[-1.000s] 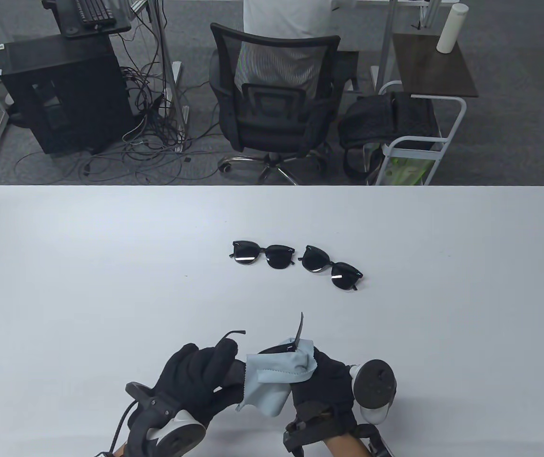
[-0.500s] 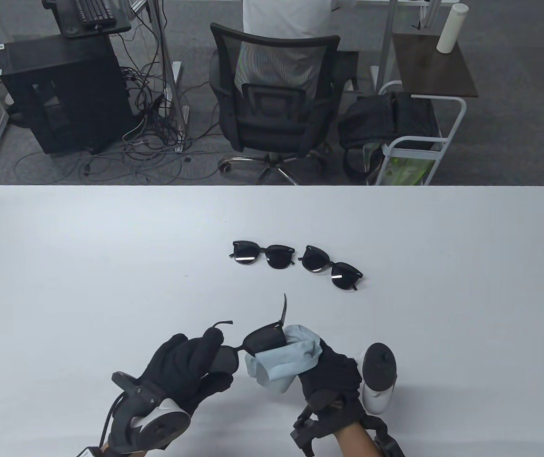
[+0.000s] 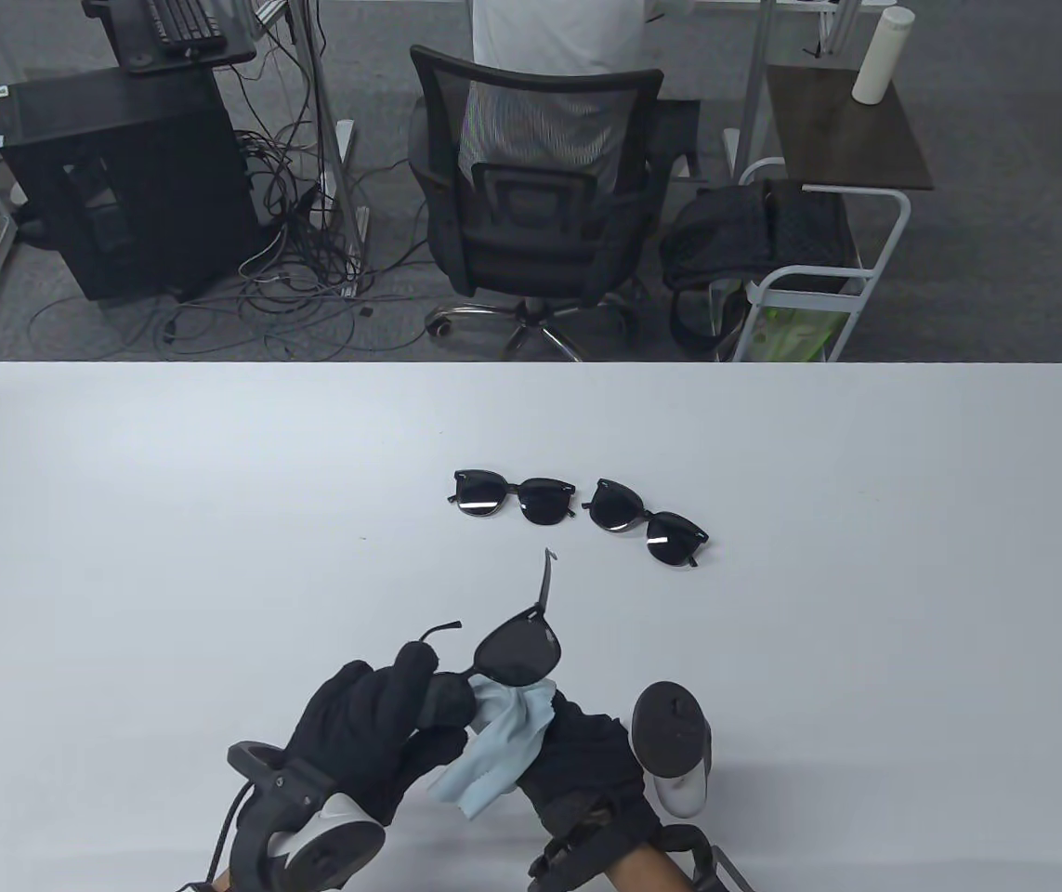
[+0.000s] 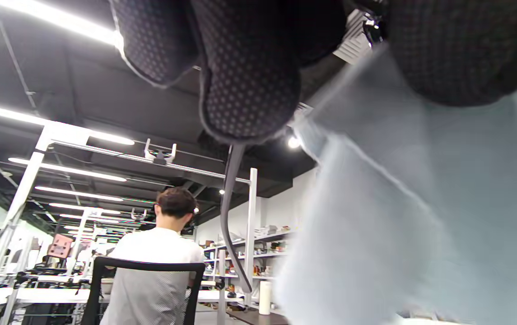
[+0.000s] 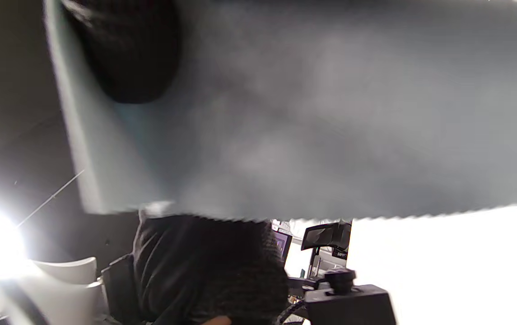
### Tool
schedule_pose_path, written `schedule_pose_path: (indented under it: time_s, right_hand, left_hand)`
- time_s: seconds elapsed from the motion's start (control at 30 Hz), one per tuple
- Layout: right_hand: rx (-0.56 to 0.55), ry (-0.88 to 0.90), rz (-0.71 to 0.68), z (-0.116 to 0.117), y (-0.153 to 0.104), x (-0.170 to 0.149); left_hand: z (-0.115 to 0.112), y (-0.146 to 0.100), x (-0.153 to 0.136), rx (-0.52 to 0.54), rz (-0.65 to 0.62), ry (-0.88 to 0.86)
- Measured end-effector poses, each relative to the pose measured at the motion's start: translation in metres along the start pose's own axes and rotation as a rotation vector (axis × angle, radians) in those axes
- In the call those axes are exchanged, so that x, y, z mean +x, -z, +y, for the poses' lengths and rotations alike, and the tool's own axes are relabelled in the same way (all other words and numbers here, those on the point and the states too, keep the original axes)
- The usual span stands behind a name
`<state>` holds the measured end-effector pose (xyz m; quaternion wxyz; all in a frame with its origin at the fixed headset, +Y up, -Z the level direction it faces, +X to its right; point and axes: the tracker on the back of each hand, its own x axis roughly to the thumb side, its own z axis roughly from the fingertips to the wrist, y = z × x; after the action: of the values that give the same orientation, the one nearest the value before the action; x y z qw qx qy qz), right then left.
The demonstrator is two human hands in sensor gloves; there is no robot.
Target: Dust sunglasses
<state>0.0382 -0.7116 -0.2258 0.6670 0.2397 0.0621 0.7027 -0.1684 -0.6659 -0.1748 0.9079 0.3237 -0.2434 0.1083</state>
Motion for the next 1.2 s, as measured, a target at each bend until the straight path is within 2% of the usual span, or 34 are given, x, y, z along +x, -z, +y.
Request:
schedule_pose_path:
  time_s: [0.17, 0.37, 0.6, 0.8, 1.2]
  right_hand:
    - [-0.046, 0.053, 0.039, 0.000, -0.003, -0.002]
    - [-0.128, -0.049, 0.038, -0.006, -0.004, -0.004]
    - [-0.098, -0.101, 0.012, -0.004, -0.005, -0.002]
    - [-0.036, -0.050, 0.042, -0.001, -0.002, -0.005]
    - [-0.136, -0.212, -0.064, -0.007, -0.007, 0.008]
  left_hand:
    - [-0.003, -0.001, 0.009, -0.005, -0.015, -0.009]
    - [-0.009, -0.001, 0.016, -0.032, -0.026, -0.040]
    - [-0.012, -0.001, 0.013, -0.056, -0.009, -0.041]
    - [-0.013, 0.000, 0.006, -0.066, 0.015, -0.047]
    - [-0.007, -0.003, 0.018, -0.038, -0.031, -0.096]
